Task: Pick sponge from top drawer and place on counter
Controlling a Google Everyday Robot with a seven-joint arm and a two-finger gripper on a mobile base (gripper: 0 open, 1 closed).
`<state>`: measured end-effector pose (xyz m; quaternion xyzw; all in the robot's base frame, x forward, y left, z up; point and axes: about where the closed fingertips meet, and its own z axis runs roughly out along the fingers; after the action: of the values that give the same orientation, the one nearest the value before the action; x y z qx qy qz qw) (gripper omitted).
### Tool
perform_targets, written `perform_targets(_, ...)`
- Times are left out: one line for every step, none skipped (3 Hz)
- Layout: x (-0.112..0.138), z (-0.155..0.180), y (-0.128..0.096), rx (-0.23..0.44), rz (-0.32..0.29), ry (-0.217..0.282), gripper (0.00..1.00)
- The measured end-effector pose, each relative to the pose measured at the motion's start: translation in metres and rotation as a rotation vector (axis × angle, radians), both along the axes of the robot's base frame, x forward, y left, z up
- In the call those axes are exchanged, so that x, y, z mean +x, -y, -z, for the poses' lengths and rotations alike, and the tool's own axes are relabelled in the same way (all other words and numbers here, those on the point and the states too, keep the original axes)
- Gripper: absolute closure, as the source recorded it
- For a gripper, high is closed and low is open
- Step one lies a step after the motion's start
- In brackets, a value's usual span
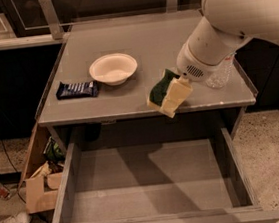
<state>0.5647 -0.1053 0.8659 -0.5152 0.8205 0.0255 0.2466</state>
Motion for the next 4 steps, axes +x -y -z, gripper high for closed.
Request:
perform_targets(0.004,0.002,0.001,0.001,0.010,0.000,1.00)
perform_targets(0.015,0.010,0.009,0.001,0.042,-0.004,1.00)
perform_targets(0.058,0.024,0.023,-0.038,0.082,-0.023,1.00)
perform_targets(0.081,0.031,0.025,-0.060,0.088,-0.035,1.00)
